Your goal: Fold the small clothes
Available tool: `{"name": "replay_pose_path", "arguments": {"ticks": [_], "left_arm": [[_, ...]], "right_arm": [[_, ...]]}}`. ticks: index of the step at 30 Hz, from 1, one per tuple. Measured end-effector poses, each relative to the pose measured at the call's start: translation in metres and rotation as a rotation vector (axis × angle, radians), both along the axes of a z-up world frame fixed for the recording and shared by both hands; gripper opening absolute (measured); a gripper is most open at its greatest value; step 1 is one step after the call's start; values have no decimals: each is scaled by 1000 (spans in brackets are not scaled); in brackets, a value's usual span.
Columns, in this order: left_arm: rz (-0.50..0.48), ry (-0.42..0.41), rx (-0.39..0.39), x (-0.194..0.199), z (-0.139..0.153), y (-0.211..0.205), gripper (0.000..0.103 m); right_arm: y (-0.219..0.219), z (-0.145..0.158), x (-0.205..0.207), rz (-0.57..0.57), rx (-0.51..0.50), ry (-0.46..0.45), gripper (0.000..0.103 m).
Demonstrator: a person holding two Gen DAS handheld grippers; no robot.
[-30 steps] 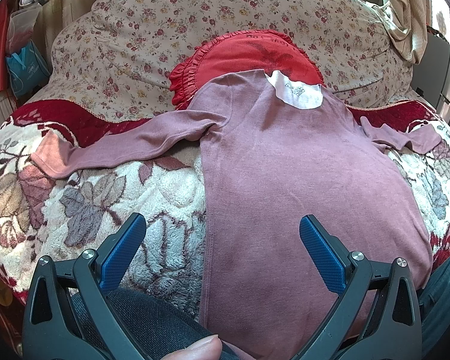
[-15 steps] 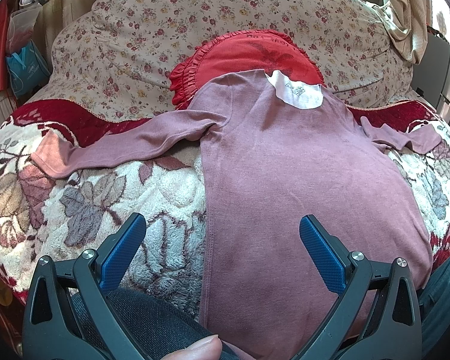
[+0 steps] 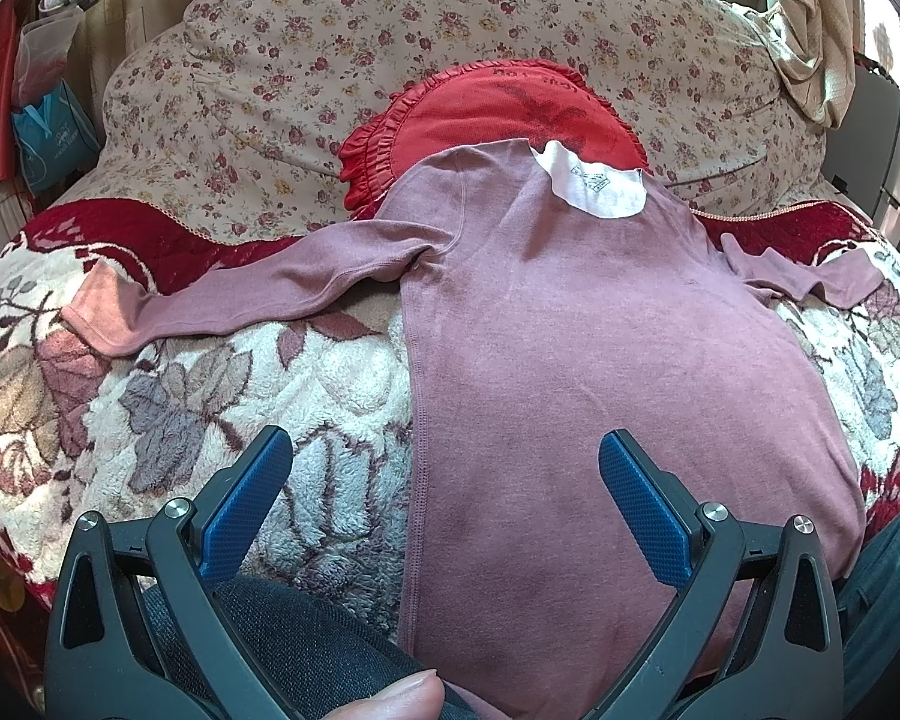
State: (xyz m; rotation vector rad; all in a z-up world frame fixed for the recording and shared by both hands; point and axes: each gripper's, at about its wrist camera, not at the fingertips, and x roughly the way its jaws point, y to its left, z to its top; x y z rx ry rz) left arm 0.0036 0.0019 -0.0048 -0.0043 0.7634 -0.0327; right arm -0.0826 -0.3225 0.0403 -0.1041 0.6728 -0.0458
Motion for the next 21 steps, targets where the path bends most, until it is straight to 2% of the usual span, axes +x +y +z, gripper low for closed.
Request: {"name": "replay_pose_path", "arguments": {"ticks": [21], "left_arm": [[1,1,-2,0,0,0,103]], "right_arm": [[0,-1,1,0,-1,2,94]]}}
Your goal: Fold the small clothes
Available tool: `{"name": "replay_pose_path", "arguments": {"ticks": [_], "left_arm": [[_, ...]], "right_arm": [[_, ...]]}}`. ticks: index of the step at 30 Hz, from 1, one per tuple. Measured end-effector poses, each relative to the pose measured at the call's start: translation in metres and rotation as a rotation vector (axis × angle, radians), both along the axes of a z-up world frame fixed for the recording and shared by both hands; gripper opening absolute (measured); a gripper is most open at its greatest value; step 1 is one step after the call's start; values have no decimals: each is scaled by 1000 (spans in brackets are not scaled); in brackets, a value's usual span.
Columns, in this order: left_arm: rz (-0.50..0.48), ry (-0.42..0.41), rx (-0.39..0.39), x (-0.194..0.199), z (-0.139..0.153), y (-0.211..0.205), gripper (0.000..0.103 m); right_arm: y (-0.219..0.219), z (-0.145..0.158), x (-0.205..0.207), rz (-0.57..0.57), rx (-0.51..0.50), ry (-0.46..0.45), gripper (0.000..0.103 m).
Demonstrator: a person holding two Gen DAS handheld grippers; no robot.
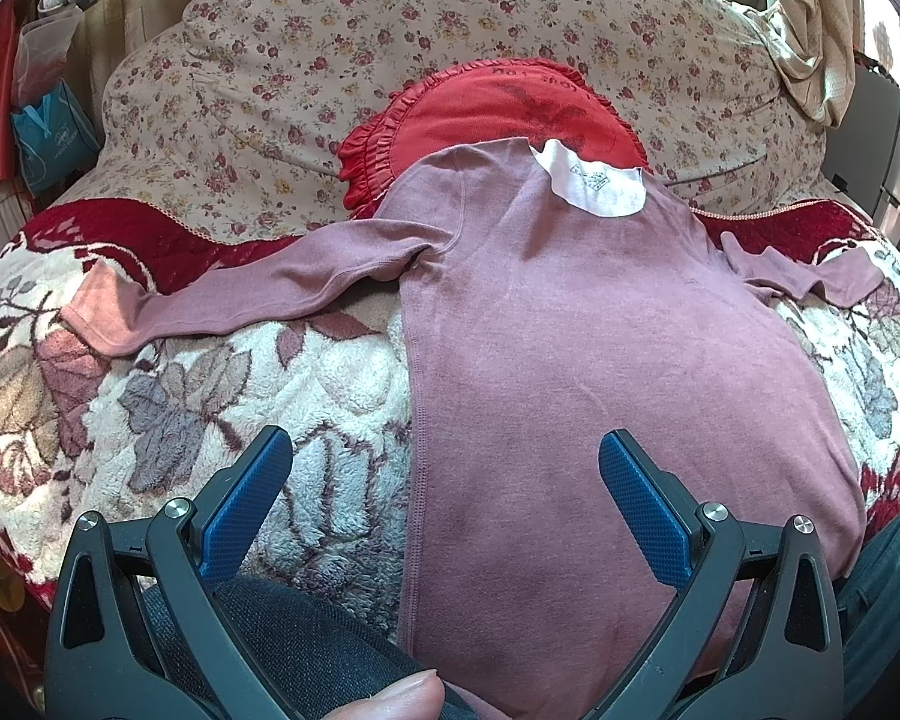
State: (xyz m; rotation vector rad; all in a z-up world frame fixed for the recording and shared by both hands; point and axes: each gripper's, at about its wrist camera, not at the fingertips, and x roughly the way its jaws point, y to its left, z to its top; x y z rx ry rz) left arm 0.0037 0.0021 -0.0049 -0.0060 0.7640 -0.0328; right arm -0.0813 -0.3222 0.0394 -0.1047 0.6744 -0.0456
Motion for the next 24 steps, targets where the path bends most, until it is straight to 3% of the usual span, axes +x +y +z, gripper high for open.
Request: {"name": "replay_pose_path", "arguments": {"ticks": [10,18,24], "left_arm": [[10,30,-37,2,-10,7,103],[8,35,-6,4,-11,0,103],[24,41,-28,7,-10,5,103]], "right_arm": [[17,0,10,39,-9,22,94],[46,-2,-2,50,-111,18,94],[36,0,0,49,-77,34,93]]}}
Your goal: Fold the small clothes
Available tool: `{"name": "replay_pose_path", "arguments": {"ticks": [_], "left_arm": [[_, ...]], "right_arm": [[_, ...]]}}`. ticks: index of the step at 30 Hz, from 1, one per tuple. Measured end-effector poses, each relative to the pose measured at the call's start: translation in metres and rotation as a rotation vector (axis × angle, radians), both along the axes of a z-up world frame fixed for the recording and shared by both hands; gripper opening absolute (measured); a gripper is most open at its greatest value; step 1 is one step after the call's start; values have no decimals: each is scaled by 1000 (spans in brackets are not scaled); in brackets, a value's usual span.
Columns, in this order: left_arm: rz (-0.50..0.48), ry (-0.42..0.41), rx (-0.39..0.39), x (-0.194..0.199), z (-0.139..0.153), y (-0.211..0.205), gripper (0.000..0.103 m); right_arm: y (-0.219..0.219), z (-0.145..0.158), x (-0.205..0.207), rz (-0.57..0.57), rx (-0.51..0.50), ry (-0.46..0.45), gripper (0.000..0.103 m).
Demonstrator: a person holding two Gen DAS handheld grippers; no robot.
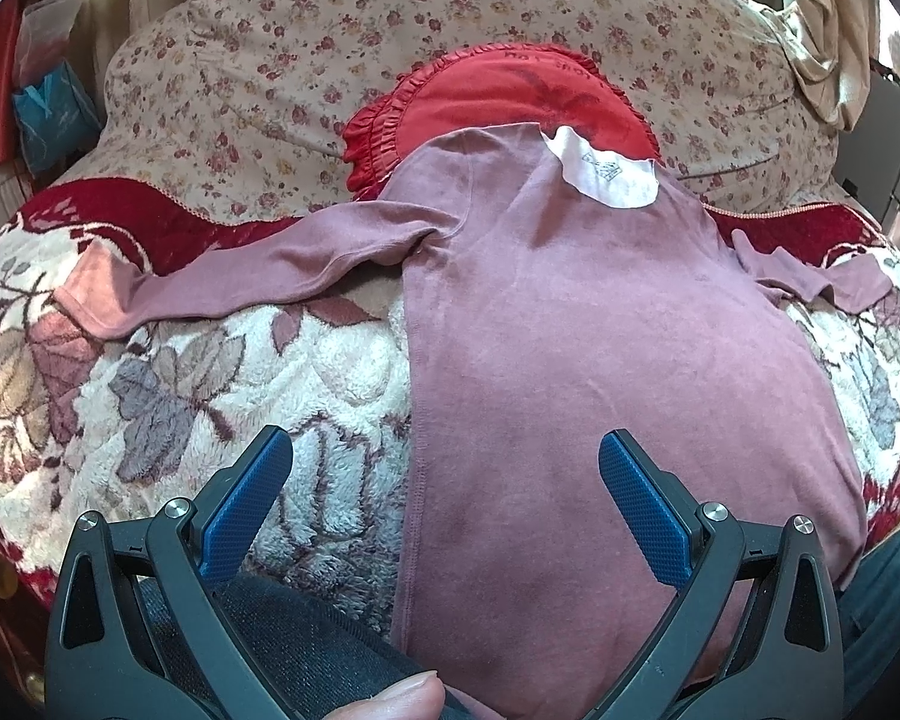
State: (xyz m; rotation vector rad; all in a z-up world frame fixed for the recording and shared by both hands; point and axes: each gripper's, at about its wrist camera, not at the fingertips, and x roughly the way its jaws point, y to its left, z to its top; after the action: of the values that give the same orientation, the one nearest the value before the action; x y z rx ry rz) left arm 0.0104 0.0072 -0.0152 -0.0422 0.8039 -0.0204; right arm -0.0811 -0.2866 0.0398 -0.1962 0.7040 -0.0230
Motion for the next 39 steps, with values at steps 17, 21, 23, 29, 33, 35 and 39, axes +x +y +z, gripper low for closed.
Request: {"name": "replay_pose_path", "arguments": {"ticks": [17,21,23,29,33,35,39], "left_arm": [[0,5,-12,2,0,-1,103],[1,6,-14,2,1,-1,103],[0,5,-11,2,1,-1,103],[0,5,-12,2,0,-1,103],[0,4,-12,2,1,-1,103],[0,6,-13,3,1,-1,103],[0,5,-13,2,1,-1,103]], "right_arm": [[-6,0,1,-11,15,16,93],[-5,0,1,-10,16,16,93],[-5,0,1,-9,16,16,93],[-5,-1,2,-11,16,17,93],[-5,-1,2,-11,17,17,93],[-5,-1,2,-11,17,18,93],[-5,-1,2,-11,17,17,93]]}}
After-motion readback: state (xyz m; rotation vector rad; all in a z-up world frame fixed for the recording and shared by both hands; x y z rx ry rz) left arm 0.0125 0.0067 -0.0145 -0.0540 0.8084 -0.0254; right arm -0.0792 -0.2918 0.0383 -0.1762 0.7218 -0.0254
